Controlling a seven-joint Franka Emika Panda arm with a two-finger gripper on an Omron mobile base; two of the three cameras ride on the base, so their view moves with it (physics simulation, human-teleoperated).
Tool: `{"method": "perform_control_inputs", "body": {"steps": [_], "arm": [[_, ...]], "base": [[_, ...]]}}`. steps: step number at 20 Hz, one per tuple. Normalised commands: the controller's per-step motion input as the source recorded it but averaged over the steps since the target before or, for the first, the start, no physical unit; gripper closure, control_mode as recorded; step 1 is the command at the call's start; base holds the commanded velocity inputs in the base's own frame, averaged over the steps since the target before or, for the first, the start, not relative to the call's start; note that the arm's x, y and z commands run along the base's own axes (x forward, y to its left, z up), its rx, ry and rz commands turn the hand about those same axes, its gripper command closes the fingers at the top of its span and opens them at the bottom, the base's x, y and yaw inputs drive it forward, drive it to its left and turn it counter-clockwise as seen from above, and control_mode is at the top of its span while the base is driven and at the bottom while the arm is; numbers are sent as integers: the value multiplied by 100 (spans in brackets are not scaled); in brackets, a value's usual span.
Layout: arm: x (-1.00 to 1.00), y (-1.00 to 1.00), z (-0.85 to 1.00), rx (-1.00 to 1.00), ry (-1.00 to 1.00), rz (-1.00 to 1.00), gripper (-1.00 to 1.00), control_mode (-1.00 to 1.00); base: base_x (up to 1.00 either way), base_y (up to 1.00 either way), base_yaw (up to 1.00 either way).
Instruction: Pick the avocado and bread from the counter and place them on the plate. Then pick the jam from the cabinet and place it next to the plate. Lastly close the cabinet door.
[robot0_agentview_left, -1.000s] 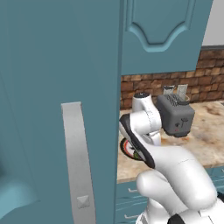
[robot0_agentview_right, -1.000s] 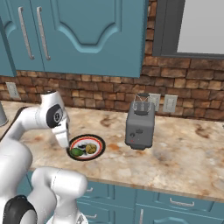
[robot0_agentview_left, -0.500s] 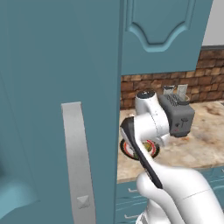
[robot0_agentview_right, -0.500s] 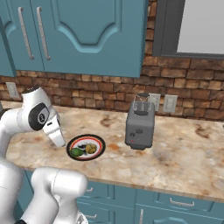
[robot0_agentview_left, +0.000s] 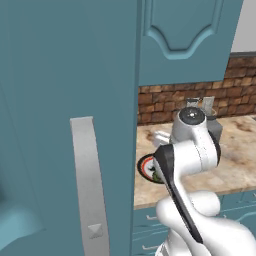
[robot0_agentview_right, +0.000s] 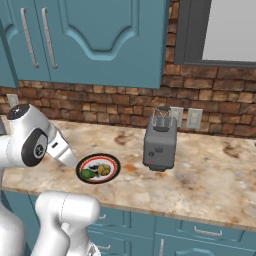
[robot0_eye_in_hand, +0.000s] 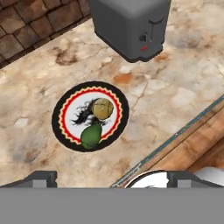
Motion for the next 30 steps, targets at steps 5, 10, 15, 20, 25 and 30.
{"method": "perform_control_inputs", "body": {"steps": [5,10,15,20,25,30], "arm": [[-32,-10,38,-7,-17,28,-100,-100],[-26,-4,21,-4,-12,19,-100,-100],[-26,-2,4,-2,-10,9,-100,-100],[-14,-4,0,0,-3,0,-100,-100],[-4,0,0,0,0,0,-100,100],[0,0,0,0,0,0,-100,100]], "base": [[0,0,0],[0,0,0],[0,0,0],[0,0,0],[0,0,0],[-1,0,0]]}}
